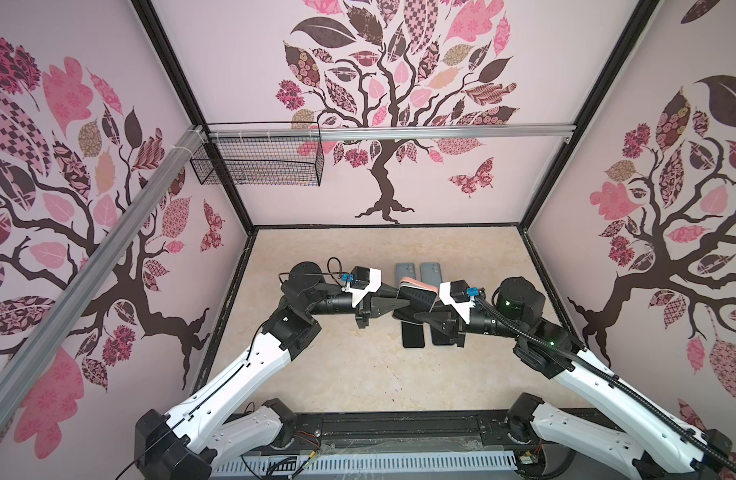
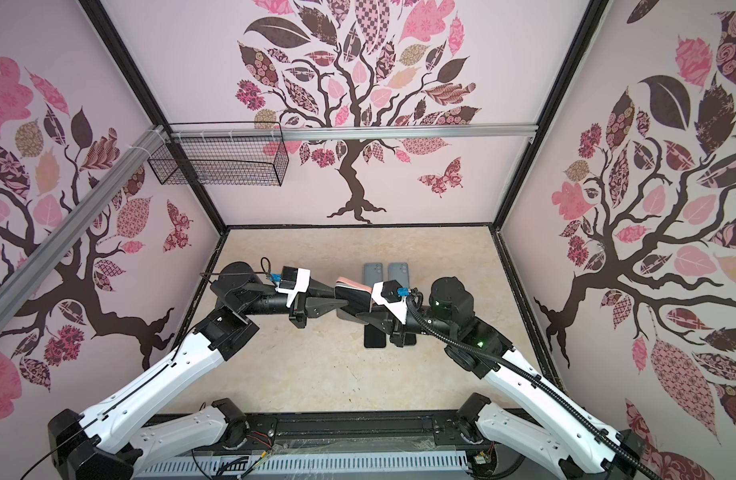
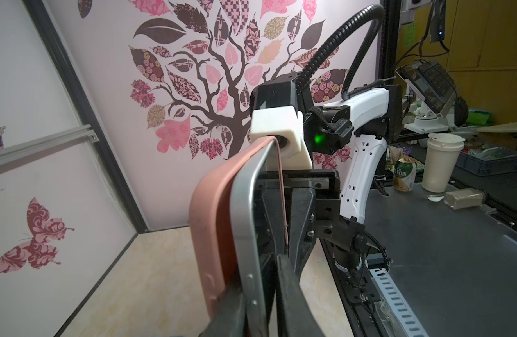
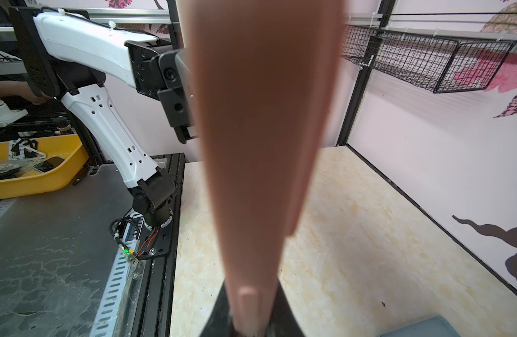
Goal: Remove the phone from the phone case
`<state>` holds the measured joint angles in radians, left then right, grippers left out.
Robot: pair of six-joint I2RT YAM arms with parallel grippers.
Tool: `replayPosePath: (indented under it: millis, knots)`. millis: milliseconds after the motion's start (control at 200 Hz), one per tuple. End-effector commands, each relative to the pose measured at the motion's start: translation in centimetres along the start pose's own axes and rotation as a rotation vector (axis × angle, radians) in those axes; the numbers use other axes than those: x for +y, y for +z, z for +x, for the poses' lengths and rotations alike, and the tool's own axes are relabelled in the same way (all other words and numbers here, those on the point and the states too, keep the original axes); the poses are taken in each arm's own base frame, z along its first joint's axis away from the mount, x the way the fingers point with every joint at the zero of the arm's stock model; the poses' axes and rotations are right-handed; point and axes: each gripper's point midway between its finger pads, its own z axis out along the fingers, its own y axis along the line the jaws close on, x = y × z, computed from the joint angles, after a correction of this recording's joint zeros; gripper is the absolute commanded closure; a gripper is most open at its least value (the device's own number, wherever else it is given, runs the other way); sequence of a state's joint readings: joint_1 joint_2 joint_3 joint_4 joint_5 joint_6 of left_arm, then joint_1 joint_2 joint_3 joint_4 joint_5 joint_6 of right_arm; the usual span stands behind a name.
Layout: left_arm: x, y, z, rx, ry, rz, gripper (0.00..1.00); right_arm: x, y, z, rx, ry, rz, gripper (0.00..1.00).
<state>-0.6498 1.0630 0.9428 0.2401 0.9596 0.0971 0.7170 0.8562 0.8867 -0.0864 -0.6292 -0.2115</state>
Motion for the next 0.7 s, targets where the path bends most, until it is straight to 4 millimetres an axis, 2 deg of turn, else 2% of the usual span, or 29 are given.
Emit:
replayPosePath:
  millis: [0,50,190,270,345,420,570,695]
  knots:
    - [-2.6,0.7,4.2,0.081,-0.117,0.121,0.91,1.0,-1.3,-6.8,-0.215,-0.148,-0.009,1.00]
    - [-2.7,0.7,4.2,0.081,-0.115,0.121,1.00,1.0,-1.3,-6.7,-0.212,-0.151,-0.006,1.00]
    - [-2.4,0.0,3.6,0.071,-0.086,0.094,1.00,0.7,-1.3,-5.9,-0.176,-0.154,0.013,1.00]
    - [-1.5,-0.7,3.1,0.069,-0.052,0.033,1.00,0.1,-1.3,-4.7,-0.137,-0.141,0.052,0.83]
    - [-0.5,-1.8,2.9,0.077,-0.010,-0.052,1.00,-0.4,-1.4,-3.8,-0.107,-0.135,0.088,0.58]
    - [0.5,-2.7,3.2,0.115,0.031,-0.137,1.00,-0.8,-1.6,-3.5,-0.095,-0.127,0.117,0.46]
    - [2.2,-3.9,4.5,0.238,0.106,-0.259,1.00,-1.4,-1.7,-3.6,-0.095,-0.116,0.155,0.42]
    - [2.4,-4.4,5.9,0.330,0.148,-0.272,1.00,-2.0,-1.0,-3.8,-0.060,-0.072,0.149,0.43]
